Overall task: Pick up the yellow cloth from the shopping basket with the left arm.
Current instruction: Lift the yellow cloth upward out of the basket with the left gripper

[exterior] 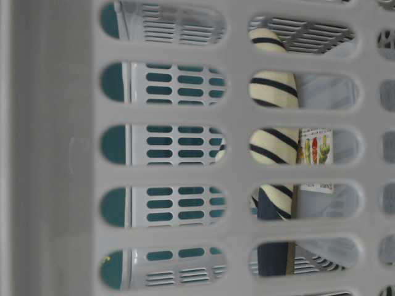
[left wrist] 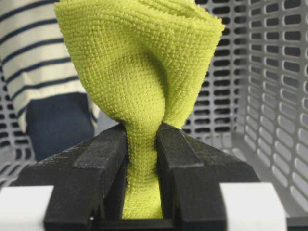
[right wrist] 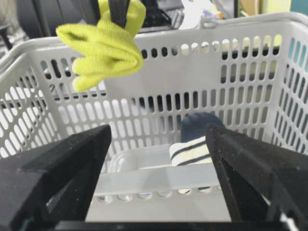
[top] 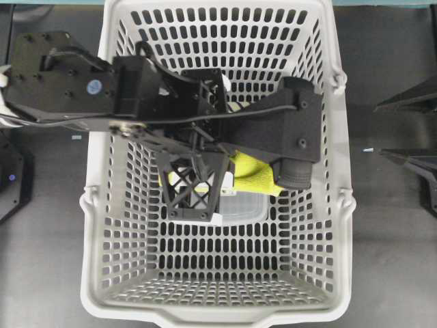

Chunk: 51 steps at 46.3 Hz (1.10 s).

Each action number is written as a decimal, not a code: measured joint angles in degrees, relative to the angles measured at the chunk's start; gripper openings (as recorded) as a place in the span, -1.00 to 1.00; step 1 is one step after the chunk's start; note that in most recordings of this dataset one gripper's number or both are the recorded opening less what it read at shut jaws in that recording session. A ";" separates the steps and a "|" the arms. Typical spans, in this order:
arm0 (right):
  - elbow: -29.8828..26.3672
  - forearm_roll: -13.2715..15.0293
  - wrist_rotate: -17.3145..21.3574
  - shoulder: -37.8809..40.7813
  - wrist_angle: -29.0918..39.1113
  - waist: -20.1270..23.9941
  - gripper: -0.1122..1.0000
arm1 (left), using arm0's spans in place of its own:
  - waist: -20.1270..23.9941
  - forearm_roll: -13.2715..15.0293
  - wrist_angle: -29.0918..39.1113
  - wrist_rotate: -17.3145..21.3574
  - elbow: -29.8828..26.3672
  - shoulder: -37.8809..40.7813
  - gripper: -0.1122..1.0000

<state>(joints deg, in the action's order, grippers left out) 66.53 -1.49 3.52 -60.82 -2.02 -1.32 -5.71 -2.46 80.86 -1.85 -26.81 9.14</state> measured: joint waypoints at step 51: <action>0.00 0.00 0.00 -0.97 0.62 0.00 0.56 | 0.26 0.00 0.62 -1.32 0.00 0.35 -0.52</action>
<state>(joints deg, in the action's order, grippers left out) 66.53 -1.49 3.52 -61.79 -1.41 -1.32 -5.45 -2.46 81.47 -3.16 -26.81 9.49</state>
